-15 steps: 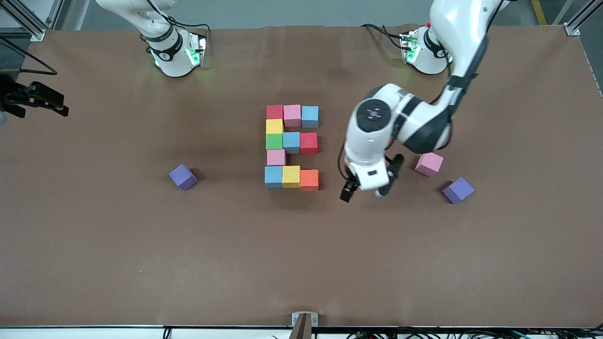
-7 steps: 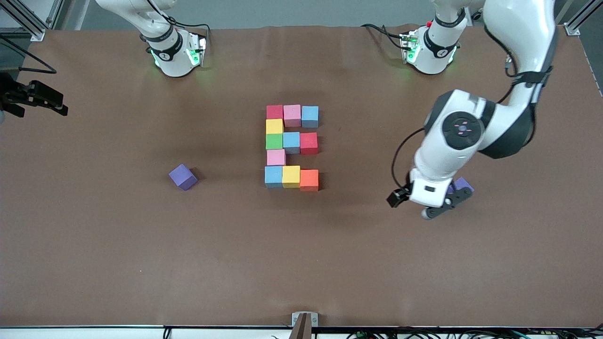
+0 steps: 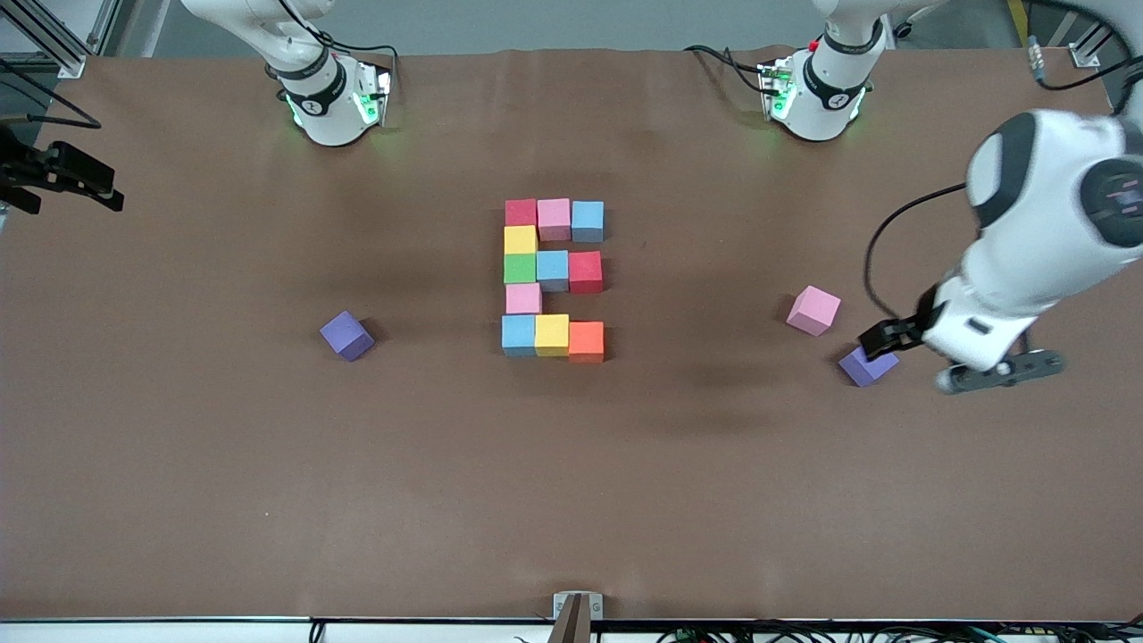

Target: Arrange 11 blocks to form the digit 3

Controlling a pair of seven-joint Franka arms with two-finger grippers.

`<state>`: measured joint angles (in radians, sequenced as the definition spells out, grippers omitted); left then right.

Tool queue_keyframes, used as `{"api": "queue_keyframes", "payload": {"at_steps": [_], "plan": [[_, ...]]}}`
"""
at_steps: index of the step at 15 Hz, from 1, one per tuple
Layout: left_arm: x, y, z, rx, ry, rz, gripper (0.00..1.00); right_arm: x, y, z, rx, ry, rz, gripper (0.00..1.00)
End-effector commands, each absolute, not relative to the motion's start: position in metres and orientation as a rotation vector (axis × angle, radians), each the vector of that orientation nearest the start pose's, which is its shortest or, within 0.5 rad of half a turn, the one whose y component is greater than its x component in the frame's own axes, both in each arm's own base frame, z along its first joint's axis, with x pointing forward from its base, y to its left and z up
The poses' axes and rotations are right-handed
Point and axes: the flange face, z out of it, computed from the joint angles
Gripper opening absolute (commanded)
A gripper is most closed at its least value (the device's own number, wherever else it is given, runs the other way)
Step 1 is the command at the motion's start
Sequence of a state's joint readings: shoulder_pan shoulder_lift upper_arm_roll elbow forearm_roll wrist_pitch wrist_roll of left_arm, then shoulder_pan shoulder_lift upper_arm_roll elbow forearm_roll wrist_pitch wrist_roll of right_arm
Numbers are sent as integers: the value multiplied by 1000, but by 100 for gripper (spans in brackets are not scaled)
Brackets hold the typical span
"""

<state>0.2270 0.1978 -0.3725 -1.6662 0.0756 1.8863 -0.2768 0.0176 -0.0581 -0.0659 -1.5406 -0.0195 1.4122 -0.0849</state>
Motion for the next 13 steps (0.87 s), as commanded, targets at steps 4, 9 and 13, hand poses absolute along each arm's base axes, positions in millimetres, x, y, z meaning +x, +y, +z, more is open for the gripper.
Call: {"api": "queue_keyframes", "payload": {"at_steps": [4, 9, 13], "plan": [[581, -2, 575, -3179, -86, -58, 100, 508, -23, 660, -3131, -82, 101, 100], [574, 2, 629, -3173, -55, -80, 100, 509, -25, 658, -3131, -77, 103, 100], [564, 2, 645, -3159, -27, -112, 100, 508, -25, 658, -3131, -77, 105, 100]]}}
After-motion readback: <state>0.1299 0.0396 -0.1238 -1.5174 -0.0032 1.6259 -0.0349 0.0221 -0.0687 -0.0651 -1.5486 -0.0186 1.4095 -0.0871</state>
